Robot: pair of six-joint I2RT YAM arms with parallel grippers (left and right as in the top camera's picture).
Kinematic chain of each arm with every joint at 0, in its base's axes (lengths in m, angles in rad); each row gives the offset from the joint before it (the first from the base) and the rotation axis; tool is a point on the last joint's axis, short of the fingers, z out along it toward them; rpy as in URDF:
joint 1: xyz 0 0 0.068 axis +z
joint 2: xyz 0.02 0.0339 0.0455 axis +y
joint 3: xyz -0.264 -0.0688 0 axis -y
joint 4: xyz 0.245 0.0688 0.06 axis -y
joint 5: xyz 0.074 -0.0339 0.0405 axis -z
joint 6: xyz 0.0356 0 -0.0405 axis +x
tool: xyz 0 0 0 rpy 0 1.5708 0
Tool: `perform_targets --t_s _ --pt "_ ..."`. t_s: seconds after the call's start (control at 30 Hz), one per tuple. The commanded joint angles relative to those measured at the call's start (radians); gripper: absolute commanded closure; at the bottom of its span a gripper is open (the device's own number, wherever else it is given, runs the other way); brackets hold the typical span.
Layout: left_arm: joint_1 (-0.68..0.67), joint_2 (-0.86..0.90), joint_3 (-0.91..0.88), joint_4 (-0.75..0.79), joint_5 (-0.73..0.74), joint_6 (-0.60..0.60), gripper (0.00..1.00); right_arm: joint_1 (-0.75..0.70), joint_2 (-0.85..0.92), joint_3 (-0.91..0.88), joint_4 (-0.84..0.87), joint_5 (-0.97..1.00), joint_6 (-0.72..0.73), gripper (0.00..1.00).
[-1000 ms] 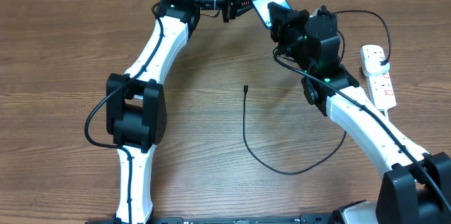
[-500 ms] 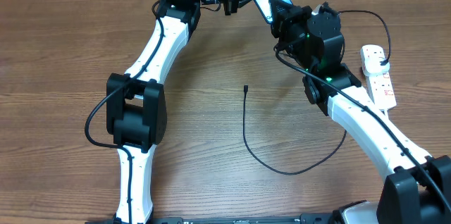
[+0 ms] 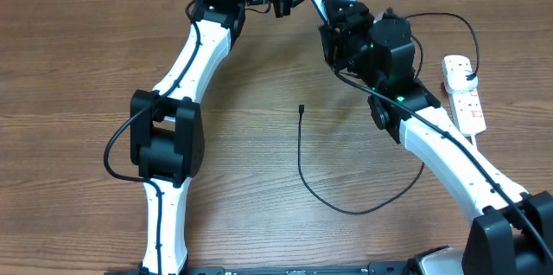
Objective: Plug charger to phone and switch on socket
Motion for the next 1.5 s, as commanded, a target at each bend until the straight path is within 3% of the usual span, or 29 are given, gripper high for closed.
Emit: perform_targets --t_s 0.0,0.1,0.33,0.5,0.6,0.73,1.0,1.2,1.47 --pt "0.043 0.001 0.013 -0.031 0.053 0.178 0.96 0.003 -0.024 0.020 -0.027 -0.049 -0.200 0.17" --pt "0.082 0.001 0.013 -0.097 0.132 0.342 0.96 0.003 -0.024 0.020 -0.096 -0.073 -0.373 0.00" --pt "0.205 0.001 0.012 -0.389 0.329 0.695 0.96 -0.023 -0.024 0.020 -0.312 -0.072 -0.581 0.00" --pt "0.277 0.001 0.012 -0.546 0.384 0.837 0.96 -0.030 -0.024 0.020 -0.415 -0.072 -0.650 0.00" --pt "0.305 0.001 0.012 -0.583 0.423 0.859 0.96 -0.030 -0.024 0.020 -0.461 -0.077 -0.718 0.00" --pt "0.314 0.001 0.012 -0.622 0.423 0.858 0.96 -0.017 -0.015 0.020 -0.513 -0.108 -0.858 0.11" --pt "0.309 0.001 0.012 -0.631 0.423 0.859 0.96 -0.016 0.085 0.020 -0.567 -0.225 -0.862 0.35" --pt "0.309 0.001 0.012 -0.643 0.423 0.859 0.96 -0.015 0.206 0.021 -0.556 -0.307 -0.839 0.46" --pt "0.309 0.001 0.012 -0.643 0.423 0.858 0.96 0.013 0.325 0.025 -0.505 -0.372 -0.811 0.52"
